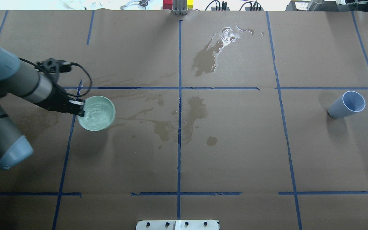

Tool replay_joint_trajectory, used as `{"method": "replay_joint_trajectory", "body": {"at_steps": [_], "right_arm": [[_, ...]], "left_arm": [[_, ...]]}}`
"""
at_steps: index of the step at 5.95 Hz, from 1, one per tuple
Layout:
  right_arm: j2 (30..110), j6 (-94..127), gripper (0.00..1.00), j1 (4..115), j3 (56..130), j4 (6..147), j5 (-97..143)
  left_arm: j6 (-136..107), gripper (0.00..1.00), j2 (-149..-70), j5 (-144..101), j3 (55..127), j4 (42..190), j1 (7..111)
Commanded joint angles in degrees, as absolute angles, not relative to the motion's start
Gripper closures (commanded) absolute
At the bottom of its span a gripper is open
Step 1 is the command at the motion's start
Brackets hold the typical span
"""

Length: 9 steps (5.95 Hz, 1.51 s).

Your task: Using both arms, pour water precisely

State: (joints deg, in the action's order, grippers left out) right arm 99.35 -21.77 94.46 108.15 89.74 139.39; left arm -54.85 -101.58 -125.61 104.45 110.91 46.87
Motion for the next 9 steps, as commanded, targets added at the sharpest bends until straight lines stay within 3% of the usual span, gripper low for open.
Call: {"method": "replay_joint_trajectory", "body": {"at_steps": [1,6,9], "right_arm": [[99.49,-21.71,0.00,94.48,108.37,89.74,139.39],[100.72,-21.71,0.00,94.48,109.25,89.65,139.39],[100.72,-21.62,0.00,94.48,109.16,89.65,139.48]], "left_arm": [[-42.26,1.00,-95.92,-130.32,103.02,111.53,53.84],[-28.83,1.00,-90.44,-137.19,87.91,123.91,60.56],[-28.74,0.99,-88.42,-139.66,86.14,125.94,61.61]]}}
